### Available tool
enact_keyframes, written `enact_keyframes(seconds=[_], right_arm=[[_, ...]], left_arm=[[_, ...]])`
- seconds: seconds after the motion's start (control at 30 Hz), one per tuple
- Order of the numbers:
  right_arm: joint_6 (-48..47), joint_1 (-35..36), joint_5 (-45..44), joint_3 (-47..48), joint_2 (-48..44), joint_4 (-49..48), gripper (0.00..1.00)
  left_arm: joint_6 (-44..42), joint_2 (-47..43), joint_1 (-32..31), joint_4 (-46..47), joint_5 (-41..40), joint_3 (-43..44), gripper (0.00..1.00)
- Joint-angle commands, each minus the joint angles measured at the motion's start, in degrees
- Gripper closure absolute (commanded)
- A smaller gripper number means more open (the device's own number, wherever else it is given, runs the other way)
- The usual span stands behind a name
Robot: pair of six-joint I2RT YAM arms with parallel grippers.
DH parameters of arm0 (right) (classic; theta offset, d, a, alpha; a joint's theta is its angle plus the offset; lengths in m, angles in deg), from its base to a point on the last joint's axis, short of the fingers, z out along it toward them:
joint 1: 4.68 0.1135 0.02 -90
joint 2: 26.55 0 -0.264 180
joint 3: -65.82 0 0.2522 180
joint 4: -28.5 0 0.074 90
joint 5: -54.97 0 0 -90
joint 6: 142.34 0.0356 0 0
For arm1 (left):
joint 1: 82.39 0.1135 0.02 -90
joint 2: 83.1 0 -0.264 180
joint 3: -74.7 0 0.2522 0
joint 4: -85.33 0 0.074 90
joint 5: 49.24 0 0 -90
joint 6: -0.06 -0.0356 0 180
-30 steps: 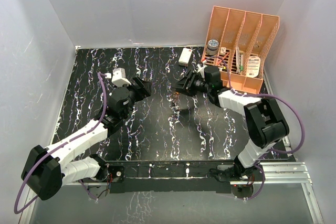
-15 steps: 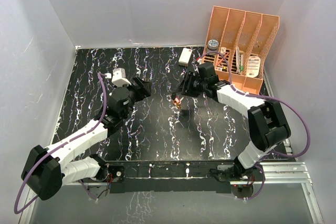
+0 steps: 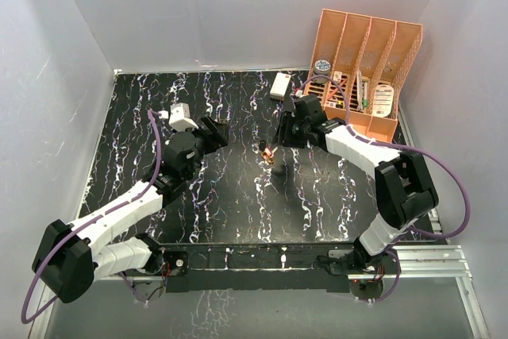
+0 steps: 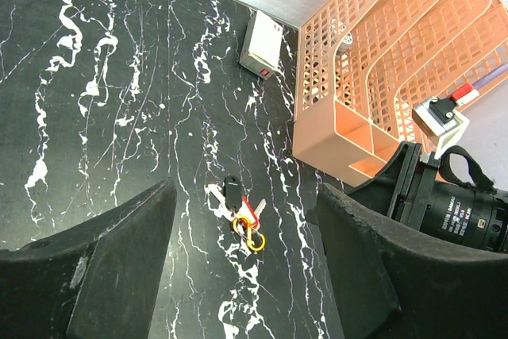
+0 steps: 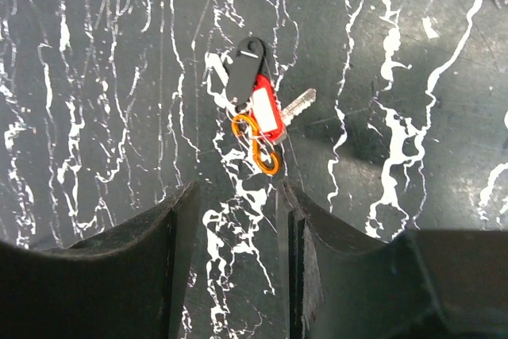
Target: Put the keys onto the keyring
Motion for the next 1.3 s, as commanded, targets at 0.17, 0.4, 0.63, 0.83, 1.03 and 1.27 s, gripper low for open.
enact_keyframes(seconds=[0.17, 0.4, 0.63, 0.83, 1.03, 1.27], right_arm=[[0.15, 0.87, -12.81, 0.53, -5.34, -0.65, 0.49], [-2.92, 0.98, -5.39, 3.62, -0.59, 3.40, 0.59], [-4.12, 2.80, -3.82, 5.49, 4.35, 4.39, 0.60], [-3.58, 4.15, -4.29, 7.15, 7.73, 4.18, 0.61], [-2.68, 4.36, -5.31, 9.05, 10.22, 3.62, 0.63], [-2.44, 4.39, -4.76, 10.50, 13.42, 3.51, 0.66]], left_arm=[[0.38, -1.24, 0.27, -1.18, -0.83, 2.08, 0.23], [0.95, -1.40, 0.22, -1.31, -0.94, 1.63, 0.21], [1.20, -1.32, 0.27, -1.19, -1.02, 1.57, 0.20], [0.88, -1.38, 0.26, -1.21, -1.20, 1.58, 0.20], [0.47, -1.37, 0.28, -1.04, -1.62, 1.36, 0.20], [-0.03, -1.44, 0.28, -1.17, -2.43, 1.29, 0.19]])
